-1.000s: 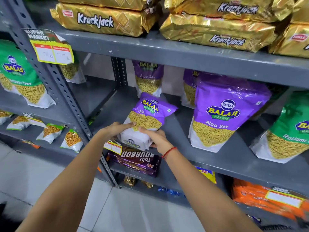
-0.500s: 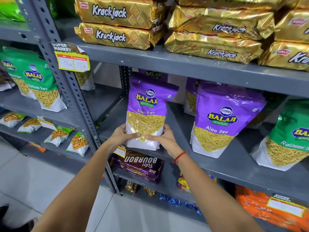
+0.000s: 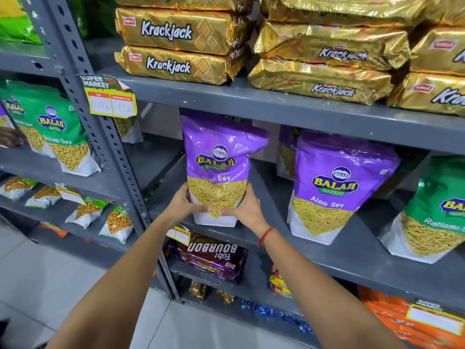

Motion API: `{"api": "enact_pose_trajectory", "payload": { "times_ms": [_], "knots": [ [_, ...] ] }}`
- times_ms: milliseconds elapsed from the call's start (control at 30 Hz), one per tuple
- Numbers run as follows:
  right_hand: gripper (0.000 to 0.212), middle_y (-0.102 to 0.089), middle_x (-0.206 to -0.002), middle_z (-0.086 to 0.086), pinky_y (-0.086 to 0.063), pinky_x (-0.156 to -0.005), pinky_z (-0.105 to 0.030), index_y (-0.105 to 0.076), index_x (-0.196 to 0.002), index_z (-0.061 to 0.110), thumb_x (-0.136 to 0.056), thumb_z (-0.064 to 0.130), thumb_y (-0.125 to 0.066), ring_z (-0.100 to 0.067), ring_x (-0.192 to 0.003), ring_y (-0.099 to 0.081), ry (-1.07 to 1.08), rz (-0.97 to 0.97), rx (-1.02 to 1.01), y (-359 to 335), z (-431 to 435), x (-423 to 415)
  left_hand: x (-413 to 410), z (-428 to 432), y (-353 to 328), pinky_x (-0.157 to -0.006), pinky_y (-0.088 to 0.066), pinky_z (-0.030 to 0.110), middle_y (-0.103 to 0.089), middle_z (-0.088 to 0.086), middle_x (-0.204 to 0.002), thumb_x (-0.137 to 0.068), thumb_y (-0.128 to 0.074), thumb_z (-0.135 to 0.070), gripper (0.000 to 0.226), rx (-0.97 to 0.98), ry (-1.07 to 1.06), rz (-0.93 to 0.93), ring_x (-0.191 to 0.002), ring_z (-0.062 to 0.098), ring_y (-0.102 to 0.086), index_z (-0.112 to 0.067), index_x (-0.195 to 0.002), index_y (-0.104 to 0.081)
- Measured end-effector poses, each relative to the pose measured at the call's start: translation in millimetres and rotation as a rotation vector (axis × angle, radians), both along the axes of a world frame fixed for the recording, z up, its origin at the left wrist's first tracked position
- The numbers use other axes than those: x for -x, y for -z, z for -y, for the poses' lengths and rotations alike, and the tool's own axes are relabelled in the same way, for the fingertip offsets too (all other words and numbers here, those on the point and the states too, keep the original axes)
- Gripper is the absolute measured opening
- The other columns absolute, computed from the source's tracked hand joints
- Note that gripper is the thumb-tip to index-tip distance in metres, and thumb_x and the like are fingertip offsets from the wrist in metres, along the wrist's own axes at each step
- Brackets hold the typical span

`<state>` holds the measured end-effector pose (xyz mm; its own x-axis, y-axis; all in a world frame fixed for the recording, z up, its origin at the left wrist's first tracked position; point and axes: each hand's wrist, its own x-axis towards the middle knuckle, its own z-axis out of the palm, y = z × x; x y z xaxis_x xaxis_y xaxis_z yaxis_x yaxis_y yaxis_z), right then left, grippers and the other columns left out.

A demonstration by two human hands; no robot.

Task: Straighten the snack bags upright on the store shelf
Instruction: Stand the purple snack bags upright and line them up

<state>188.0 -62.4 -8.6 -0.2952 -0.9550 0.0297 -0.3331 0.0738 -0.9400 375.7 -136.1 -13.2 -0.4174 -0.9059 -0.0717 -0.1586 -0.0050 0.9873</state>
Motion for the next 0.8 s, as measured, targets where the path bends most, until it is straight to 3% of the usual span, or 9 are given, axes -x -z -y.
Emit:
{"api": "enact_pose_trajectory", "payload": {
  "times_ms": [100,200,533,633,800],
  "knots": [
    [0.086,-0.062,-0.115,-0.007,-0.049,-0.089,-0.044,-0.039,-0.114,0.015,-0.046,0.021,-0.093,-0.028,-0.112,-0.056,0.019,-0.102,0.018,-1.2,16.3,-6.7,2.2,14.6,1.6,-0.093,-0.051,0.042,-0.062,0.011,-0.121,-0.043,-0.089,-0.008,0.091,0.045,-0.054,0.023,-0.111,0.024,-0.059,-0.012,-0.124,-0.046],
    [0.085,-0.063,-0.114,-0.010,-0.050,-0.088,-0.046,-0.039,-0.112,0.013,-0.047,0.020,-0.093,-0.031,-0.110,-0.058,0.028,-0.135,0.023,-0.3,30.6,-10.8,0.4,30.1,4.1,-0.096,-0.049,0.048,-0.061,0.010,-0.122,-0.039,-0.090,-0.015,0.097,0.056,-0.068,0.049,-0.113,0.026,-0.058,-0.014,-0.125,-0.045],
    [0.078,-0.061,-0.109,-0.010,-0.051,-0.079,-0.041,-0.038,-0.107,0.012,-0.052,0.018,-0.091,-0.030,-0.103,-0.059,0.092,-0.129,0.033,22.2,54.6,-14.1,4.6,60.3,12.9,-0.099,-0.046,0.052,-0.061,0.007,-0.125,-0.039,-0.090,-0.022,0.101,0.077,-0.002,0.092,-0.116,0.024,-0.056,-0.019,-0.128,-0.042],
    [0.073,-0.058,-0.104,-0.004,-0.044,-0.072,-0.033,-0.035,-0.102,0.018,-0.054,0.019,-0.090,-0.027,-0.101,-0.058,0.081,-0.133,0.049,25.4,55.5,-14.2,5.1,65.5,13.4,-0.101,-0.044,0.053,-0.058,0.011,-0.128,-0.041,-0.089,-0.021,0.102,0.066,0.047,0.098,-0.119,0.027,-0.054,-0.015,-0.130,-0.040],
    [0.076,-0.061,-0.116,0.002,-0.050,-0.089,-0.027,-0.045,-0.116,0.021,-0.057,0.029,-0.091,-0.012,-0.110,-0.059,0.014,0.032,0.138,13.7,51.3,-2.1,2.6,61.1,29.0,-0.101,-0.046,0.044,-0.056,0.007,-0.130,-0.044,-0.090,-0.023,0.105,0.001,0.036,0.104,-0.120,0.023,-0.053,-0.016,-0.132,-0.036]
  ]
}}
